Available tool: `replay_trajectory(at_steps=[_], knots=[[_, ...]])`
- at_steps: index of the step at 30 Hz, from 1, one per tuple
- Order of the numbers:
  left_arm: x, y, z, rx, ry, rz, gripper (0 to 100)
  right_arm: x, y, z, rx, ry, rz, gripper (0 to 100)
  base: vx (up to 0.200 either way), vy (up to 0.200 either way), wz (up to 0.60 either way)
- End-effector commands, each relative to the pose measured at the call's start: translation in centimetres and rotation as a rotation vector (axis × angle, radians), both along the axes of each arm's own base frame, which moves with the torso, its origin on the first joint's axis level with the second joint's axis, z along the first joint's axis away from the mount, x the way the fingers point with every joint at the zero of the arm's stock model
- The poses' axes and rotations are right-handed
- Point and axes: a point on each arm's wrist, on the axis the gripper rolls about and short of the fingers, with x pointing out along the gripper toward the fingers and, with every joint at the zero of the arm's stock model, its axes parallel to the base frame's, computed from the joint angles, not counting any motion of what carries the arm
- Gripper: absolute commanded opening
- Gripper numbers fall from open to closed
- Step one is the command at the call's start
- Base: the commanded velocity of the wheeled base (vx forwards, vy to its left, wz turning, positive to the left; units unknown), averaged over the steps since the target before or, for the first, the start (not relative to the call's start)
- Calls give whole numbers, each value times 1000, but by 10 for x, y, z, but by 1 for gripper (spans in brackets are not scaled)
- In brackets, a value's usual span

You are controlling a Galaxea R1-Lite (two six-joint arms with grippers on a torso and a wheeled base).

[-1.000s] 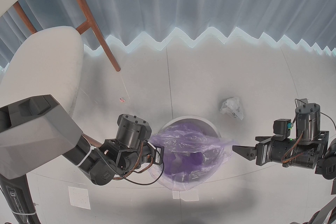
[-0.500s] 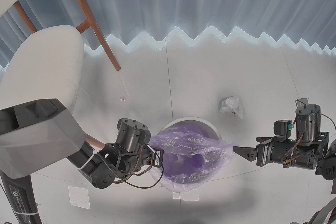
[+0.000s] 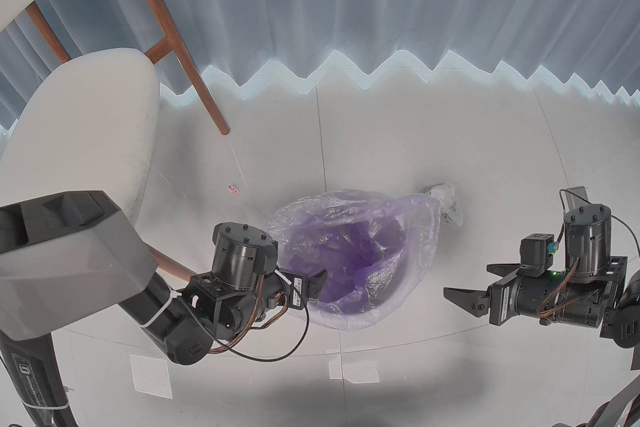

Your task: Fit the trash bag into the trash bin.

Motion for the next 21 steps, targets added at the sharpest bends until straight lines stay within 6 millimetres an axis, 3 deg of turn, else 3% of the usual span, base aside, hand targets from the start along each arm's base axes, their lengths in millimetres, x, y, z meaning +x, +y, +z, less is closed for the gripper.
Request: replay_trajectory(at_steps=[1, 9, 17, 19, 21], knots=[[-16, 6, 25, -28, -43, -20, 100, 3, 1, -3, -27, -34, 52, 100, 0, 0, 0], [-49, 12, 63, -96, -107, -91, 100, 24, 9, -7, -76, -126, 124, 100, 0, 0, 0], [-88, 42, 114, -235, -203, -210, 100, 68, 25, -8, -73, -251, 209, 100, 0, 0, 0], [-96, 49, 119, -252, -208, -239, 100, 76, 28, -11, -91, -274, 231, 100, 0, 0, 0], [-118, 65, 119, -266, -202, -285, 100, 91, 32, -18, -141, -328, 270, 100, 0, 0, 0]])
